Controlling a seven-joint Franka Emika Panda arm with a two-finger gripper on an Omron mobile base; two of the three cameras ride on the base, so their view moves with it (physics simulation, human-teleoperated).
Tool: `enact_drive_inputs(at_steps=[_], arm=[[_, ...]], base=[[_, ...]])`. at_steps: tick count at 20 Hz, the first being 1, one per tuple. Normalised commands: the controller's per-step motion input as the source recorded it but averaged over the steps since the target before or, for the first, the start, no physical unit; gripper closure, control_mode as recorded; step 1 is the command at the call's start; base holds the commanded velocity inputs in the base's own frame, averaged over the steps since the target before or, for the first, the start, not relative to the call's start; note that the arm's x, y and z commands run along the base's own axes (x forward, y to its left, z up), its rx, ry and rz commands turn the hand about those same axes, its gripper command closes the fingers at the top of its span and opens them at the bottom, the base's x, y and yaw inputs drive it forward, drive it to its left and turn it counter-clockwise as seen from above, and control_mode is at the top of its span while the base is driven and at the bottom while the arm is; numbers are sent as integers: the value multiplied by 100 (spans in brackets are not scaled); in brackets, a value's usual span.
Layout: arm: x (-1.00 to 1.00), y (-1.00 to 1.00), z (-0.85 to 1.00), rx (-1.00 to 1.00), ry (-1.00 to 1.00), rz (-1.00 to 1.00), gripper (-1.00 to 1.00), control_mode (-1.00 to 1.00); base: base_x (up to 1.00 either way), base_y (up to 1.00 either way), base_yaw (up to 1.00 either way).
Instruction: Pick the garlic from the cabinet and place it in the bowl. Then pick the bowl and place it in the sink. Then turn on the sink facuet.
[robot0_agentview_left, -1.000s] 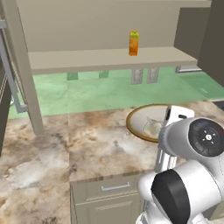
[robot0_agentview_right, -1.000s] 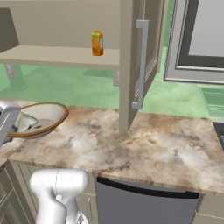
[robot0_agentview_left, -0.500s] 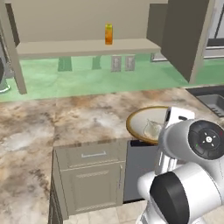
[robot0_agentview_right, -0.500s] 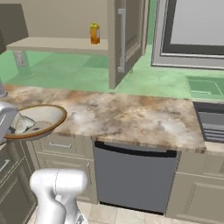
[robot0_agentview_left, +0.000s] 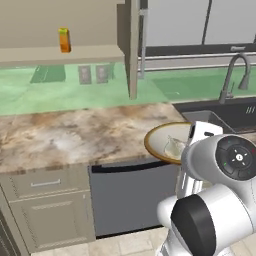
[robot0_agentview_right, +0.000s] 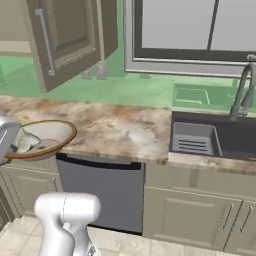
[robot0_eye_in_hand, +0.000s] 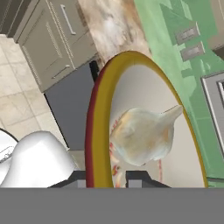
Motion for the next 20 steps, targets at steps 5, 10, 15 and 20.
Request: enact_drive_inputs(at_steps=[5,10,15,20], arm=[[0,0,0,0,0,0,100,100],[0,0,0,0,0,0,100,100],[0,0,0,0,0,0,100,100],[0,0,0,0,0,0,100,100]], base=[[-9,-100,0],[-6,-100,0],[0,-100,0],[0,-100,0]])
